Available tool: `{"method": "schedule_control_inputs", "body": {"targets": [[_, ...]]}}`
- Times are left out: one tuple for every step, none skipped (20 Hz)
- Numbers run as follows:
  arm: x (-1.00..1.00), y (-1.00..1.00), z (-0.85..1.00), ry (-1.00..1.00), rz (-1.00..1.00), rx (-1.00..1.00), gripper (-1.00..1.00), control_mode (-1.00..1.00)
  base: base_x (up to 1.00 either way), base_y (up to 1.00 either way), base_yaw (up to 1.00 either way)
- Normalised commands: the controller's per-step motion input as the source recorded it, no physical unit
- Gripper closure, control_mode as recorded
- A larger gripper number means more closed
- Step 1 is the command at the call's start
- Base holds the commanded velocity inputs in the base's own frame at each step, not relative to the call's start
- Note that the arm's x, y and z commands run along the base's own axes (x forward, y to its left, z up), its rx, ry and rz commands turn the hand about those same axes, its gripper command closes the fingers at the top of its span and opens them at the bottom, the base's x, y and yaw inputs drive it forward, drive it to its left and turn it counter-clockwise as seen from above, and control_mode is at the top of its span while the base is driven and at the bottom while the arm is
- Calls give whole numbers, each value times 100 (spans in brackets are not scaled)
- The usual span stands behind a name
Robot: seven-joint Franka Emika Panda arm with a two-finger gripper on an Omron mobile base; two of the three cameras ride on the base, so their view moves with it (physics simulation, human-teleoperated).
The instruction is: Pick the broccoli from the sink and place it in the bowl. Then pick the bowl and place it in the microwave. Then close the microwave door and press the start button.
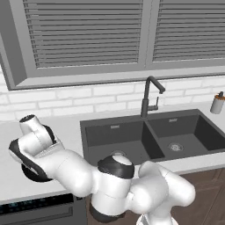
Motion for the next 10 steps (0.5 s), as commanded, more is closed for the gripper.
{"method": "schedule_control_inputs", "body": {"targets": [[-4, 0, -42, -2, 0, 0, 100, -100, 0, 0, 0], [-5, 0, -41, -2, 0, 0, 100, -100, 0, 0, 0], [-2, 0, -35, -1, 0, 0, 100, -100, 0, 0, 0], [-1, 0, -31, -1, 0, 0, 100, -100, 0, 0, 0], [0, 0, -24, 0, 0, 0, 100, -100, 0, 0, 0], [0, 0, -22, 0, 0, 0, 100, -100, 0, 0, 0], [0, 0, -23, 0, 0, 0, 100, -100, 0, 0, 0], [0, 0, -29, 0, 0, 0, 100, -100, 0, 0, 0], [0, 0, -32, 0, 0, 0, 100, -100, 0, 0, 0], [0, 0, -39, 0, 0, 0, 100, -100, 0, 0, 0]]}}
